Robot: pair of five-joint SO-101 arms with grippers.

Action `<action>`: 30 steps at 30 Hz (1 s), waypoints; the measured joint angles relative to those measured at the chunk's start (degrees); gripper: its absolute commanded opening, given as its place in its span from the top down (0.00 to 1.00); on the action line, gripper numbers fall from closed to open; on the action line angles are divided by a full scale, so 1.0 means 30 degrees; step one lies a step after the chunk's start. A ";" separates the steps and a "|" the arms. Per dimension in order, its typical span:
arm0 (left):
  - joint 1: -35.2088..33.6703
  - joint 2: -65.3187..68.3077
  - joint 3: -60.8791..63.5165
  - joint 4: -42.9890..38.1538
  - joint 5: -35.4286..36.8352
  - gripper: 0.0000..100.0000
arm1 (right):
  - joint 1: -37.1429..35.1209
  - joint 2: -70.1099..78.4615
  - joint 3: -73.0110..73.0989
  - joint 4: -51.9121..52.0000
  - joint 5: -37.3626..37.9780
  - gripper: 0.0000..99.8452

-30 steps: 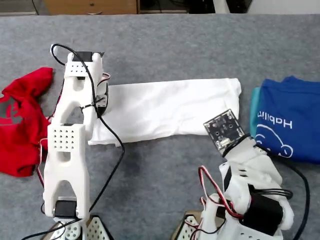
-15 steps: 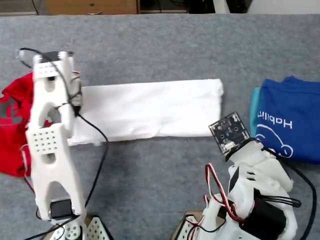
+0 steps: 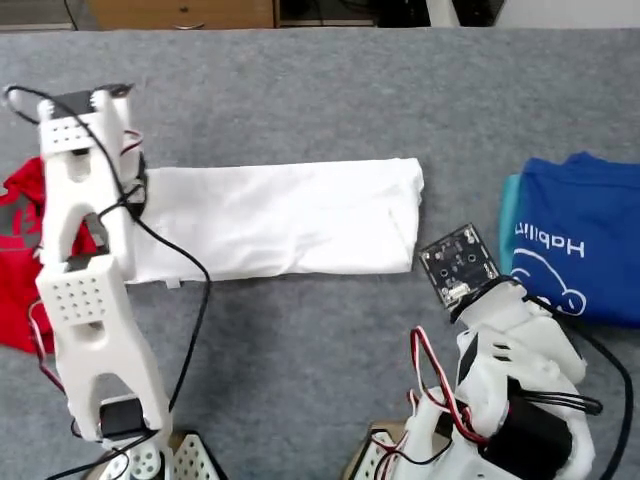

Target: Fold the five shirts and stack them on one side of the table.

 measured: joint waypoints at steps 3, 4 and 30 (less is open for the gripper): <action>0.1729 -0.1963 0.1758 0.0000 0.0176 0.98 | 0.0000 0.0000 0.0000 0.0000 0.0000 0.97; 0.2374 -0.2637 0.2344 0.0000 0.0322 0.98 | 0.0000 0.0000 0.0000 0.0000 0.0000 0.97; 1.4769 -0.4425 -0.2198 0.0000 0.7150 0.98 | 0.0000 0.0000 0.0000 0.0000 -0.1114 0.97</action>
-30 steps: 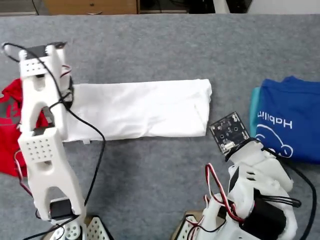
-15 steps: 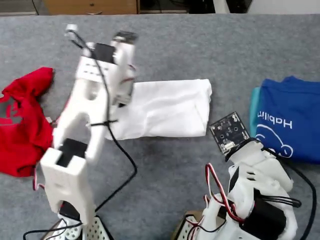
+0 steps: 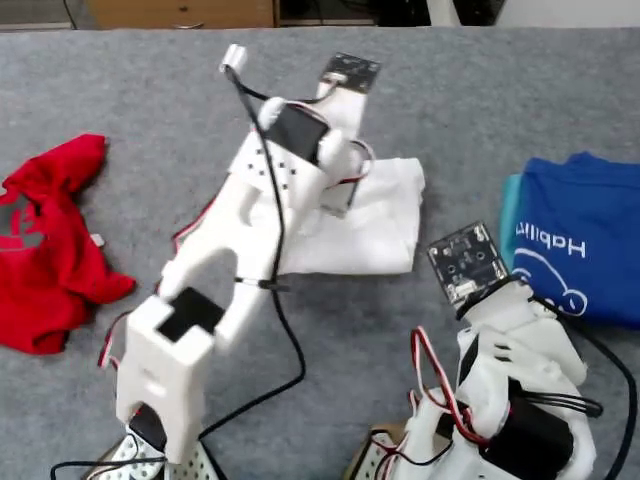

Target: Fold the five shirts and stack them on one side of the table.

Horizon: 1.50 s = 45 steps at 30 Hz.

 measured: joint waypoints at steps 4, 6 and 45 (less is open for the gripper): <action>0.0205 0.2081 -0.2608 0.0000 0.0791 0.98 | 0.0000 0.0000 0.0000 0.0000 0.0000 0.97; 0.0205 0.3194 -0.3868 0.0000 0.0908 0.98 | 0.0000 0.0000 0.0000 0.0000 0.0000 0.97; 0.2637 0.9172 -1.1341 -0.2667 0.0938 0.81 | 0.0000 -0.4923 0.1641 0.0645 0.0000 0.97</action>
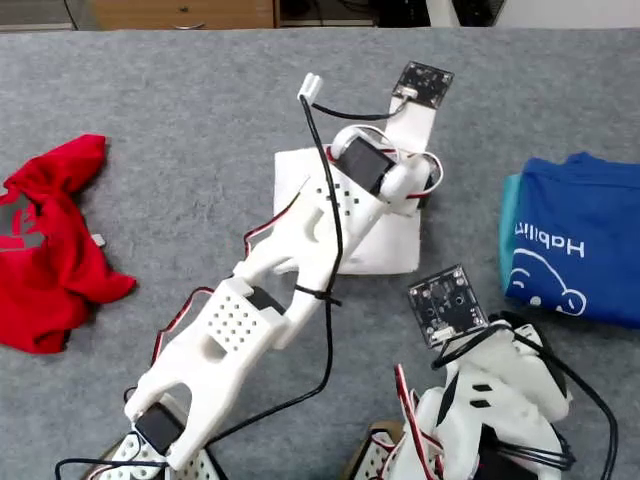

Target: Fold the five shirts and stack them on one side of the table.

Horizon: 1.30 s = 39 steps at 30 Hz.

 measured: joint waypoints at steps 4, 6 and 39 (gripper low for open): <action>0.0000 0.0000 0.0000 -0.0059 0.0000 0.80 | 0.0000 0.0000 0.0000 0.0000 0.0000 0.97; 0.0000 0.0000 0.0000 -0.0117 -0.0234 0.81 | 0.0000 0.0000 0.0000 0.0000 0.0000 0.97; -0.2608 0.4923 -0.0996 0.2667 -0.3604 0.98 | 0.0000 -0.0176 0.0615 -0.0234 0.0000 0.97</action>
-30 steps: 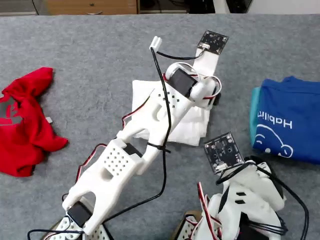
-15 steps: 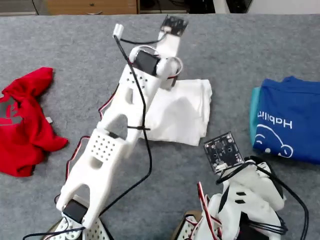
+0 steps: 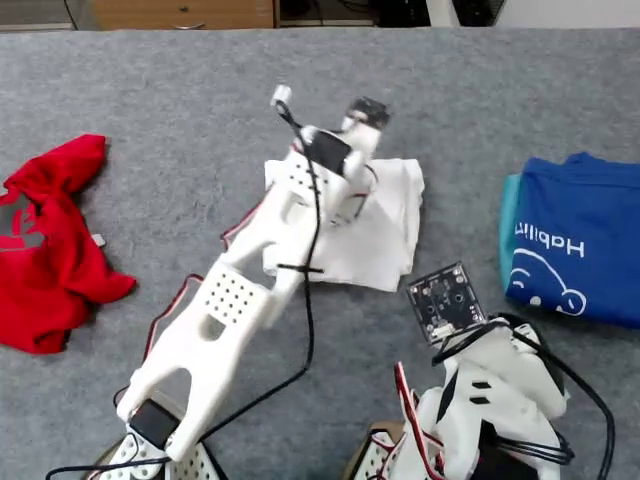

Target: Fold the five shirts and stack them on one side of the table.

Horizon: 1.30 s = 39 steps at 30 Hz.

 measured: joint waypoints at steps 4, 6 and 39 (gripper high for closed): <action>0.1172 0.0000 0.0205 0.0000 0.0088 0.98 | 0.0000 0.0000 0.0000 -0.0615 0.0000 0.97; 0.1758 -0.0029 0.0645 0.0000 0.0088 0.98 | 0.0000 0.0000 0.0000 -0.0879 0.0000 0.97; -0.6183 -0.7795 0.5158 0.0000 0.2256 0.98 | -0.1670 0.5451 0.2139 -0.5861 -0.1905 0.97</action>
